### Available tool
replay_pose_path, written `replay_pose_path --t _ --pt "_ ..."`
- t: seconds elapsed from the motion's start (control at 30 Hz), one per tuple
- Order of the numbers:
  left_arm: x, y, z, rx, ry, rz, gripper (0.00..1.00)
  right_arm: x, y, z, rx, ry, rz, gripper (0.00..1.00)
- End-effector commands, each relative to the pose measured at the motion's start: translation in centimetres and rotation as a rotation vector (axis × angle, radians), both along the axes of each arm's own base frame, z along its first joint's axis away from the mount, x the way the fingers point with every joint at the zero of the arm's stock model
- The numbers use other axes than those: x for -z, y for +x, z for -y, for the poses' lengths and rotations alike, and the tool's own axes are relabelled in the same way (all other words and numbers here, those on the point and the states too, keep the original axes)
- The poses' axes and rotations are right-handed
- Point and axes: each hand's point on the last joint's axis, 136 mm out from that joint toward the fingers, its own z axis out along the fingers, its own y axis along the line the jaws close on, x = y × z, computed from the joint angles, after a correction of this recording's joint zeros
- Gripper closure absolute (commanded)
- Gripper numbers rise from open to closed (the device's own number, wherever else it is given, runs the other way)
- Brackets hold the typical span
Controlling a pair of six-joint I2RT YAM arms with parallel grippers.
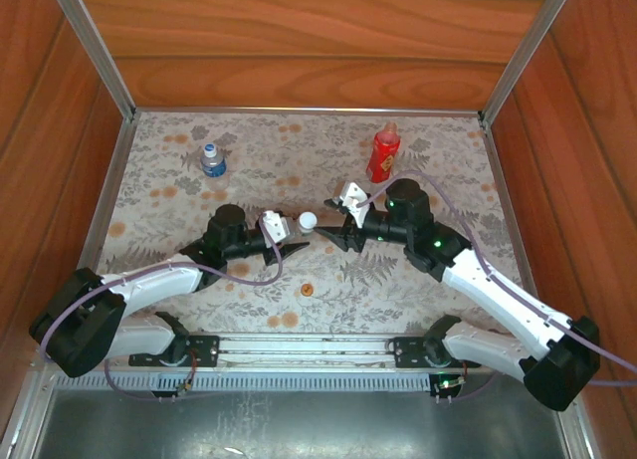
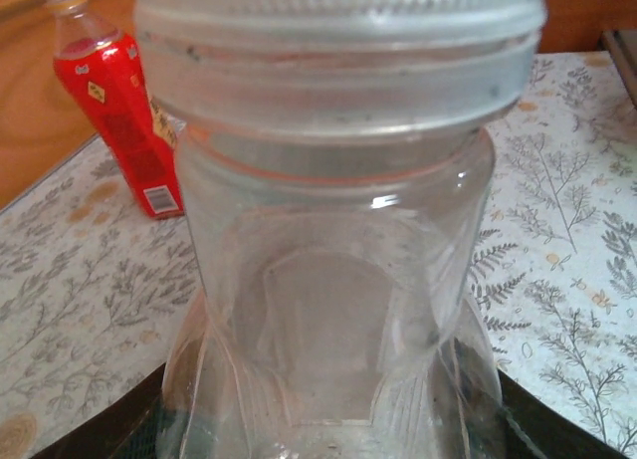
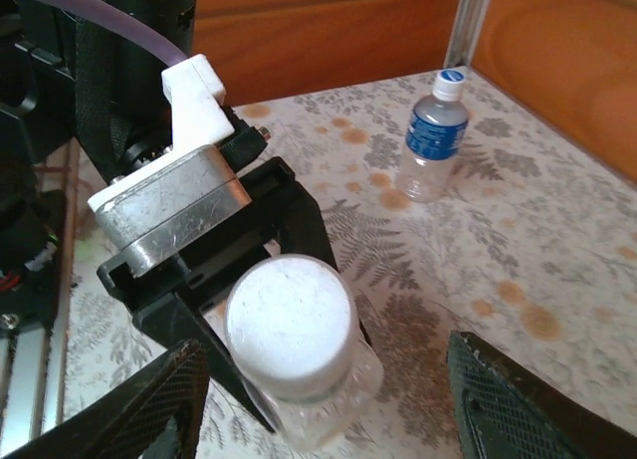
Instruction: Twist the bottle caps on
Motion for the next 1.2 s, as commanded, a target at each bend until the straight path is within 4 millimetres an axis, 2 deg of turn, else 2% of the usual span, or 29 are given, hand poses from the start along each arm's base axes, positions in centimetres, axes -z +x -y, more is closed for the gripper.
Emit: replay_pose_path --t 0.0,0.17,0.4,0.47,0.6,0.63,0.67,0.77,0.9,1.03,1.17 --pt "-1.9 0.0 0.8 0.038 -0.054 -0.001 0.48 -0.8 -0.4 -1.4 -0.063 0.081 -0.046 0.33" --pt "-2.0 0.2 1.1 0.04 -0.059 -0.018 0.48 0.3 -0.1 -2.2 -0.094 0.069 -0.057 0.38" --pt "-1.7 0.4 1.4 0.042 -0.051 -0.02 0.47 1.1 0.2 -2.6 -0.105 0.053 -0.063 0.6" --pt "-1.4 0.5 1.2 0.032 -0.043 -0.019 0.44 1.3 0.5 -2.5 -0.089 0.047 -0.061 0.64" --pt "-0.7 0.8 1.1 0.014 -0.028 -0.026 0.38 1.7 1.1 -2.4 -0.052 0.032 -0.058 0.67" --pt "-0.7 0.9 1.0 0.007 -0.026 -0.026 0.33 1.8 1.4 -2.3 -0.034 0.032 -0.054 0.67" --pt "-0.6 1.0 0.9 -0.001 -0.023 -0.027 0.24 1.8 1.8 -2.2 -0.012 0.034 -0.05 0.67" --pt "-0.6 1.2 0.4 -0.03 -0.015 -0.002 0.11 2.2 3.5 -1.9 0.078 0.031 -0.032 0.68" --pt "-0.7 1.3 -1.1 -0.113 -0.018 0.024 0.0 3.1 7.9 -0.8 0.277 0.016 -0.034 0.7" --pt "-0.6 1.9 -3.3 -0.247 -0.045 0.036 0.0 3.5 12.6 -0.4 0.427 0.033 -0.044 0.7" --pt "-0.3 2.4 -5.8 -0.393 -0.091 0.035 0.0 4.2 16.8 -1.3 0.494 0.015 -0.044 0.67"
